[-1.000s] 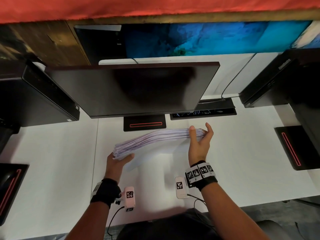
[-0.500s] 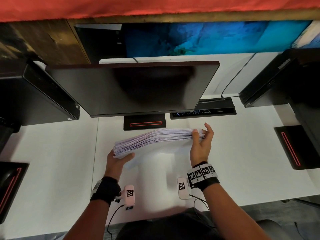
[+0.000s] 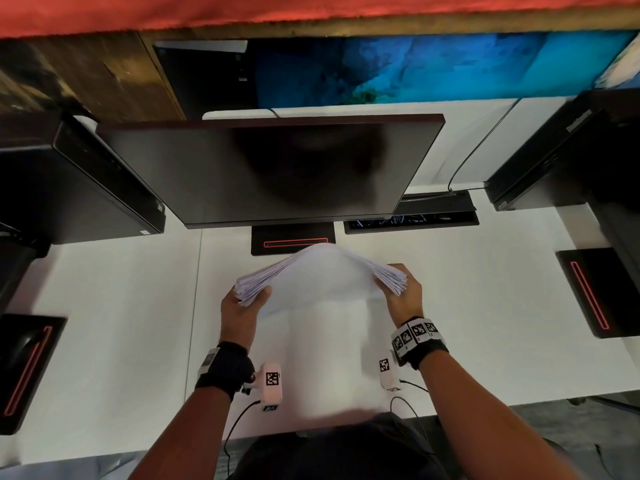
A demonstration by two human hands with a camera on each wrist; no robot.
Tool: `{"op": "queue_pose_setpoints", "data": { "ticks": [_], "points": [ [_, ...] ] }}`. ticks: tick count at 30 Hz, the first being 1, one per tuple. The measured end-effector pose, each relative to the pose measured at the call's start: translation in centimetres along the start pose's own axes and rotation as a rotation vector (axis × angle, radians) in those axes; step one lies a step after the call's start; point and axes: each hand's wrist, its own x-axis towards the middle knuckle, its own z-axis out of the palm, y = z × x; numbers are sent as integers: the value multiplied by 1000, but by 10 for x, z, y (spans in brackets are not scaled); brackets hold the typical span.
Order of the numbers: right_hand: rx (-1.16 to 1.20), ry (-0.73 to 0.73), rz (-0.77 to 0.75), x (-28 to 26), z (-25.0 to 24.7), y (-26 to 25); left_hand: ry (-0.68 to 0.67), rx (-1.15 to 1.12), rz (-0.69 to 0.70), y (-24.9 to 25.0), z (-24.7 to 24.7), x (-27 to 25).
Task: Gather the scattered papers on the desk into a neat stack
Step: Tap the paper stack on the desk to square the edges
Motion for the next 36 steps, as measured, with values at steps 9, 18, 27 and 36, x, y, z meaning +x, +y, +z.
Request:
{"op": "queue_pose_setpoints", "data": {
  "ticks": [9,18,27,36],
  "points": [
    [153,46,-34,-50,43,-5,-1,105,100,-12,22,-17],
    [342,-135,104,-4,5,2,-29,-20,-137,-12,-18,15],
    [267,-184,71,-2,-6,4,-80,-1,-136,6,-20,17],
    [293,-206,27,-4,-2,0,-56,-85,-113,10,-10,16]
  ]
}}
